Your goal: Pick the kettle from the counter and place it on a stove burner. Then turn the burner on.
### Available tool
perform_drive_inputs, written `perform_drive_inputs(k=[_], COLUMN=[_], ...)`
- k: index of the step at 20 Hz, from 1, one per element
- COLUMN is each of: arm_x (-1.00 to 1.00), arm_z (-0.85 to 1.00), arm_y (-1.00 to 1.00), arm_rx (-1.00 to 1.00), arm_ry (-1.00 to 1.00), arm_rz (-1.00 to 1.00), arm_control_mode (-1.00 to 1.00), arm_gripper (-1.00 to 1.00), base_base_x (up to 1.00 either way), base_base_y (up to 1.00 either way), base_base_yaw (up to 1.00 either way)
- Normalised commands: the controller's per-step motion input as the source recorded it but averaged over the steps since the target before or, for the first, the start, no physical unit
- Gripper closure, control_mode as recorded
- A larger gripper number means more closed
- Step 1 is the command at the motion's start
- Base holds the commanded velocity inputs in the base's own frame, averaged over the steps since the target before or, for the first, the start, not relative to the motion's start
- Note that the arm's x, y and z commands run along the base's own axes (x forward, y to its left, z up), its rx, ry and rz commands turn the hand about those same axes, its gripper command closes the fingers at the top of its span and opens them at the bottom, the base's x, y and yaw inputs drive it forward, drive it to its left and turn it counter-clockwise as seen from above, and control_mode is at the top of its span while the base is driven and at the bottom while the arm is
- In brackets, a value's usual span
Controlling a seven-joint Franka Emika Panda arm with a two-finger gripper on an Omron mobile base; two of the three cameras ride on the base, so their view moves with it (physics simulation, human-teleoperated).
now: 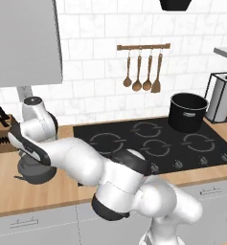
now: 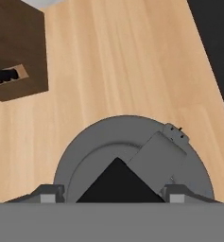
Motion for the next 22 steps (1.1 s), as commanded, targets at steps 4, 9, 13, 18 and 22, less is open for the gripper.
perform_drive_inputs(k=[4,9,13,18,22], arm_x=[-0.14,-0.35,-0.18,0.05,0.5], arm_z=[-0.01,0.0,0.0,0.0,0.0], arm_y=[-0.1,-0.47,-0.78,-1.0,-1.0], arm_rx=[0.0,-0.03,-0.07,-0.04,0.0], arm_ry=[-0.14,-0.48,-0.59,-0.49,-0.27], arm_rz=[0.0,0.0,-0.04,-0.13,-0.15], arm_control_mode=[-1.0,-1.0,-1.0,-1.0,-1.0], arm_gripper=[1.0,1.0,1.0,1.0,1.0], base_base_x=[0.0,0.0,0.0,0.0,0.0], base_base_y=[0.0,0.0,0.0,0.0,0.0], base_base_yaw=[0.0,0.0,0.0,0.0,0.0])
